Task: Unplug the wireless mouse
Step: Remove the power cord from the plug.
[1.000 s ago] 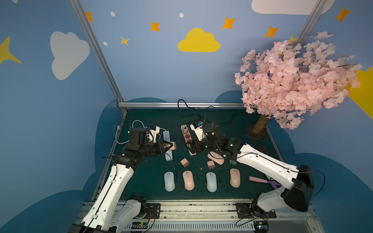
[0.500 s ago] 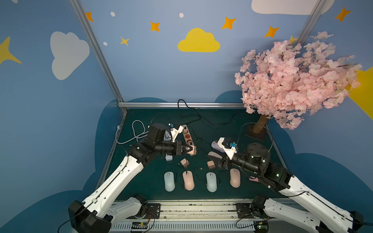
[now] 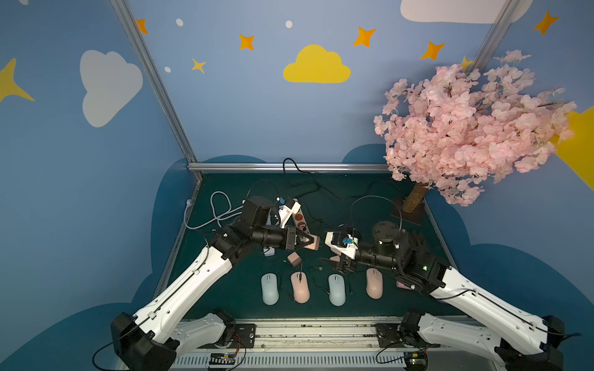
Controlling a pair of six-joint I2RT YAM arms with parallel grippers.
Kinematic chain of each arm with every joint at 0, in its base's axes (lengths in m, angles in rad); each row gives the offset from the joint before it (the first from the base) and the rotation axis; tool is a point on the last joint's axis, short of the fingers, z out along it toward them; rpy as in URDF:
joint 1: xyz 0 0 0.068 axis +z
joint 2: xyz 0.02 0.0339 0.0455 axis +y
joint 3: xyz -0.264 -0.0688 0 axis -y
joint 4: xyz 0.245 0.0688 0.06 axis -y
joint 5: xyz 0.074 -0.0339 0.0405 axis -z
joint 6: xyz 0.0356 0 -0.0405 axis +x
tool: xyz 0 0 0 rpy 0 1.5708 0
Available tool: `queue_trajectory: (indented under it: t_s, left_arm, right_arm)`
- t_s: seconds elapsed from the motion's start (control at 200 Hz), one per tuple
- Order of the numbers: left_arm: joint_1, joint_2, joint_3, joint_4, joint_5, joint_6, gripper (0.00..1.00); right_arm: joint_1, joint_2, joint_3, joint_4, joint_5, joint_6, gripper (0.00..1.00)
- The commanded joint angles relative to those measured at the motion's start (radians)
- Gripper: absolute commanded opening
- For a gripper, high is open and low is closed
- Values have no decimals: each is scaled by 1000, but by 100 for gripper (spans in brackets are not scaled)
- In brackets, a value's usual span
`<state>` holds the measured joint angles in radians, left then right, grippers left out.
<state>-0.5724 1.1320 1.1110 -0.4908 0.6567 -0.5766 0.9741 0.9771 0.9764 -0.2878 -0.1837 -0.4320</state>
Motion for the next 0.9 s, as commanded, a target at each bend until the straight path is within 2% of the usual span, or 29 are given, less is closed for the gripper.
queue_trajectory:
  t_s: [0.0,0.34,0.546,0.681,0.846,0.896]
  left_arm:
    - [-4,-17,9,23,21,-1,4]
    - [-6,-14,9,22,28,1,4]
    - [-6,-8,10,19,30,3,4]
    - [-7,-7,14,17,32,4,4]
    - [-7,-7,14,17,28,8,4]
    - [-7,-11,18,10,25,16,13]
  right_arm:
    - [15,34,41,41,28,-28,81]
    - [29,128,56,117,55,-20,68]
    - [34,144,57,138,49,-18,54]
    - [33,150,57,136,49,-19,51]
    - [34,146,53,138,52,-16,32]
    - [34,142,50,135,54,-15,25]
